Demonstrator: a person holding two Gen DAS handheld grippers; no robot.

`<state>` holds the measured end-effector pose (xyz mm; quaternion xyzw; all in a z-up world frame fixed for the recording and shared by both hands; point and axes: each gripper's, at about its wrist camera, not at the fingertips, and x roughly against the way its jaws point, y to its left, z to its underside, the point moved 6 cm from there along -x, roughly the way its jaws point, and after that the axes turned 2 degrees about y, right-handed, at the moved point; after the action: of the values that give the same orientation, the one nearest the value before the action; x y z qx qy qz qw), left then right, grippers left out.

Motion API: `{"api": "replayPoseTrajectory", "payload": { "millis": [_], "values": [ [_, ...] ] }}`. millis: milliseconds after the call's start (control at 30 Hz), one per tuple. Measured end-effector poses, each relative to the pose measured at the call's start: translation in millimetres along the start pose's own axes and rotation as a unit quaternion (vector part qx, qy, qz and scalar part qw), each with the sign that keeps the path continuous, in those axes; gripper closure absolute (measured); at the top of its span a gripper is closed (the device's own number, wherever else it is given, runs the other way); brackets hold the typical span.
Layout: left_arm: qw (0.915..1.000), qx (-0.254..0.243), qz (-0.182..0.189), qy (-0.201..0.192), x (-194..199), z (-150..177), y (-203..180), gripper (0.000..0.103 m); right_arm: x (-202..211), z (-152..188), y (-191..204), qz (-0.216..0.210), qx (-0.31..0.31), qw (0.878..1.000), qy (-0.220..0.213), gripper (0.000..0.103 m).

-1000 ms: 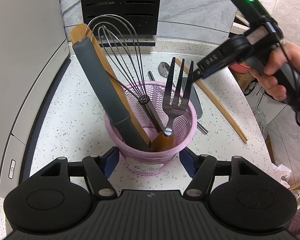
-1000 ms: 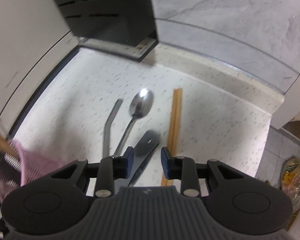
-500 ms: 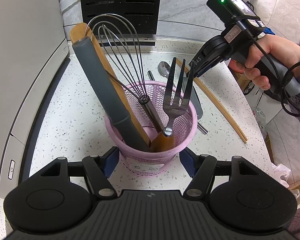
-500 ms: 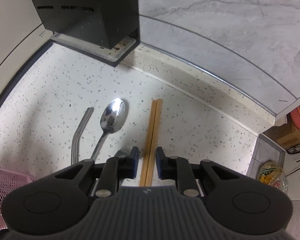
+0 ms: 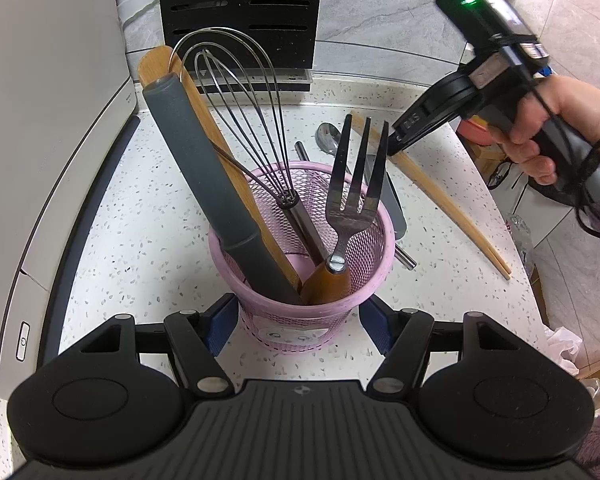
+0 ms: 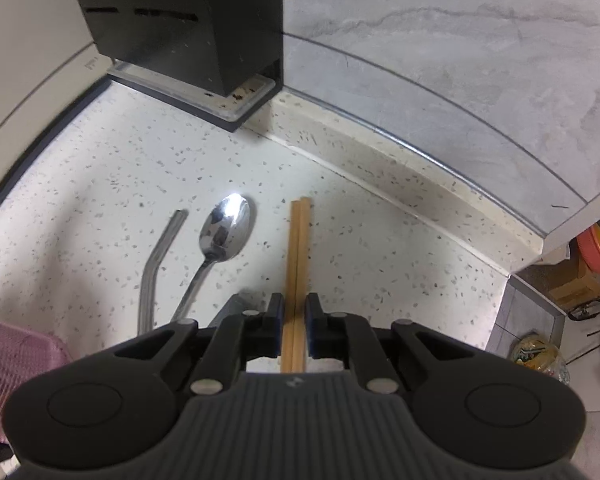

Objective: Organize utensils
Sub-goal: 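Lift the chopsticks and drop them into the pink cup with the right tool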

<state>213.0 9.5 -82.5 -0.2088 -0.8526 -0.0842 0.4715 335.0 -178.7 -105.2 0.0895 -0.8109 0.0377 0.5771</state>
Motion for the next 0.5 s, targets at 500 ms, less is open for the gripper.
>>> {"api": "replayPoseTrajectory", "payload": {
  "millis": [500],
  "values": [
    [1.0000, -0.001, 0.001, -0.003, -1.0, -0.3, 0.1, 0.026, 111.6, 6.7, 28.4, -0.059, 0.046, 0.986, -0.146, 0.095]
  ]
}}
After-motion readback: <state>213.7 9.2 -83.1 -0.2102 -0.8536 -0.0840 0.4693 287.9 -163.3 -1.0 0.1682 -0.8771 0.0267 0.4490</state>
